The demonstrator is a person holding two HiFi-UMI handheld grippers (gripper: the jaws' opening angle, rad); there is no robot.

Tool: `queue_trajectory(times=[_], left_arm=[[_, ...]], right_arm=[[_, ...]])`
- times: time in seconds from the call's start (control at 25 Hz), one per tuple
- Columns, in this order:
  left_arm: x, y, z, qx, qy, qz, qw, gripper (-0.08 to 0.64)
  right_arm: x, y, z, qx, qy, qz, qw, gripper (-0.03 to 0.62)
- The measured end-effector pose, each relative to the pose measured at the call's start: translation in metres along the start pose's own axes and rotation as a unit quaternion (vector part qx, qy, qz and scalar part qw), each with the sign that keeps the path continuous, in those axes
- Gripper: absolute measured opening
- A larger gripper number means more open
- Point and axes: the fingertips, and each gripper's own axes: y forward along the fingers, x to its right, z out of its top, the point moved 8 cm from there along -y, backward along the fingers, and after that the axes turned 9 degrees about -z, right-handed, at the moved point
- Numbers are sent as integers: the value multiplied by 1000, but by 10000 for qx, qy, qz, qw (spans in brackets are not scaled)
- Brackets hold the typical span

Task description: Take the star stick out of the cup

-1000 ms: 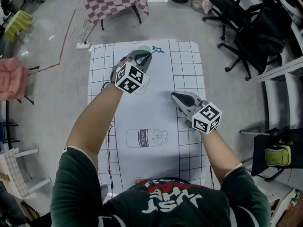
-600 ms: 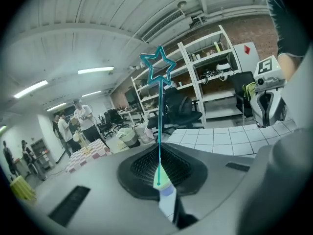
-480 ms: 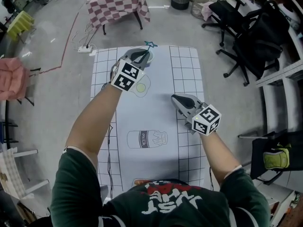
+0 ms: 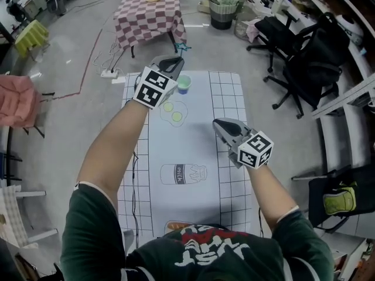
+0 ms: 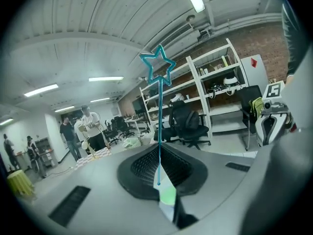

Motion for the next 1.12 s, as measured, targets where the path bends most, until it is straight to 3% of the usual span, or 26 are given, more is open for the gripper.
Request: queue_trajectory(times=[0.24, 0.6, 0.88, 1.12], left_arm=[[-5, -50, 55, 222, -343, 25, 9992, 17], [-1, -149, 129, 335, -477, -5, 9983, 18], [19, -221, 182, 387, -355, -75, 9986, 17], [56, -248, 225, 328, -189, 68, 9993, 17]], right_arm=[[-30, -13, 47, 125, -343, -98, 9993, 34], [-92, -40, 135, 540, -851, -499, 9937, 34], [-149, -76, 158, 655, -1001, -674, 9905, 34], [-155, -128, 162, 839, -1004, -640, 9893, 34]])
